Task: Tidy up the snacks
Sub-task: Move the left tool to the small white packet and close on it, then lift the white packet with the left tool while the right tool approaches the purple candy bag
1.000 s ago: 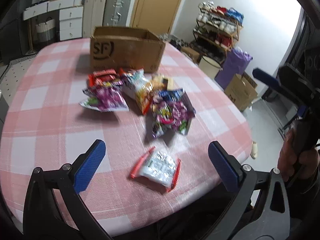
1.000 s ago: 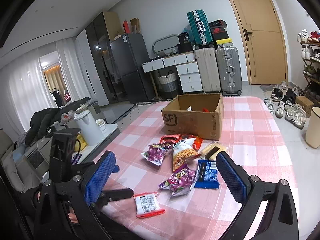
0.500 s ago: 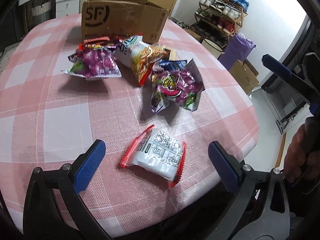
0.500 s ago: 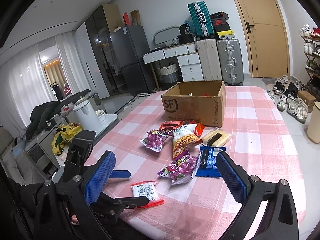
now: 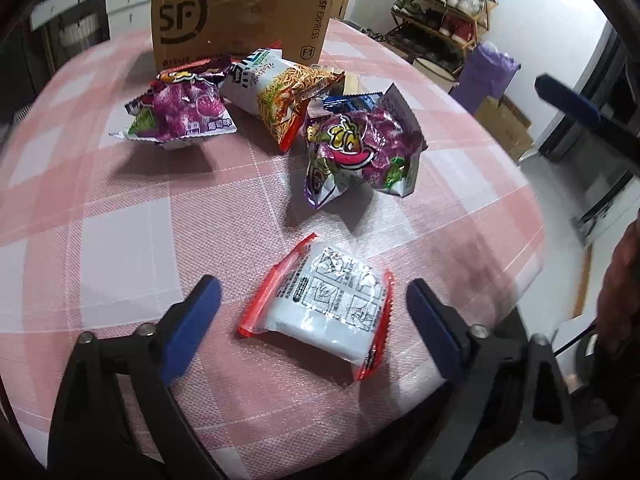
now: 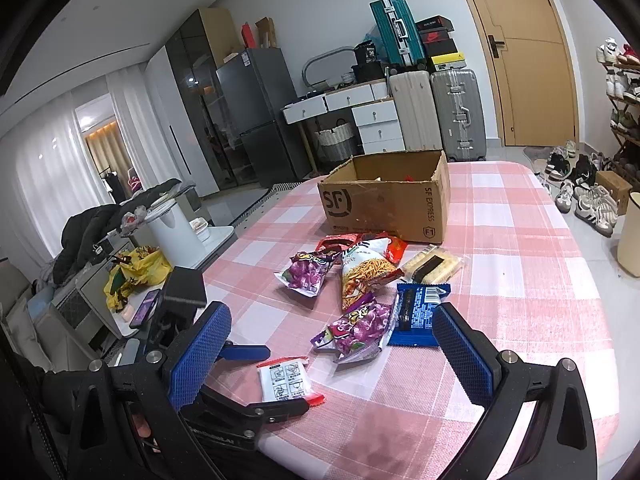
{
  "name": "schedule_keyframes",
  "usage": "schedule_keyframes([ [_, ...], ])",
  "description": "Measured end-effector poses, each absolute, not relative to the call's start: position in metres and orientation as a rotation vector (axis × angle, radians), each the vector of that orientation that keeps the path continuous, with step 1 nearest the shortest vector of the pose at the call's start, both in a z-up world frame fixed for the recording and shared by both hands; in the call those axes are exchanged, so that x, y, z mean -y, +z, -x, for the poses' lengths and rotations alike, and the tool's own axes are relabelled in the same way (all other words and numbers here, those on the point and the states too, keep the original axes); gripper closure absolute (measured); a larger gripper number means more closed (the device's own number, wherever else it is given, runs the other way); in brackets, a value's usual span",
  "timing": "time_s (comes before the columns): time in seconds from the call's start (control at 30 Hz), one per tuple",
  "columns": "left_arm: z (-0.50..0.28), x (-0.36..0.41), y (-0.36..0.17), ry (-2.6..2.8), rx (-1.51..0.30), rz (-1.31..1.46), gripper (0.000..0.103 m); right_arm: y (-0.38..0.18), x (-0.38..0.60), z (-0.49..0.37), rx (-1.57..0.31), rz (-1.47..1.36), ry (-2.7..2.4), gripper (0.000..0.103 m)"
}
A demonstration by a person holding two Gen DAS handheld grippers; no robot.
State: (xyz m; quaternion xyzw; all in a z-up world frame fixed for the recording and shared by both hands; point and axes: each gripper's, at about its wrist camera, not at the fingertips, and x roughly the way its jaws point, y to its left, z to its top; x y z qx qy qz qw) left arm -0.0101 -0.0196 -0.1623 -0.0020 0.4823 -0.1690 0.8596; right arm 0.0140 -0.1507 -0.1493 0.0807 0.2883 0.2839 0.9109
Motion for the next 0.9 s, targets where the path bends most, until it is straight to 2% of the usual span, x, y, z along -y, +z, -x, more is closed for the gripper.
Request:
schedule_keyframes([
  [0.17, 0.012, 0.028, -0.164, -0.35, -0.992, -0.052, 0.033, -0.149, 0.151, -0.013, -0.592, -0.166, 0.586, 0.001],
  [0.23, 0.012, 0.029, -0.164, -0.354, -0.98, -0.059, 0.056, -0.15, 0.151, -0.014, -0.594, -0.165, 0.585, 0.001],
  [0.43, 0.012, 0.017, -0.162, -0.377, -0.973, -0.021, 0.062, -0.15, 0.151, -0.014, -0.591, -0.167, 0.587, 0.001],
  [0.9, 0.014, 0.0, -0.151, -0.348, -0.943, -0.006, 0.062, -0.158, 0.154, -0.019, -0.615, -0.188, 0.576, 0.001],
])
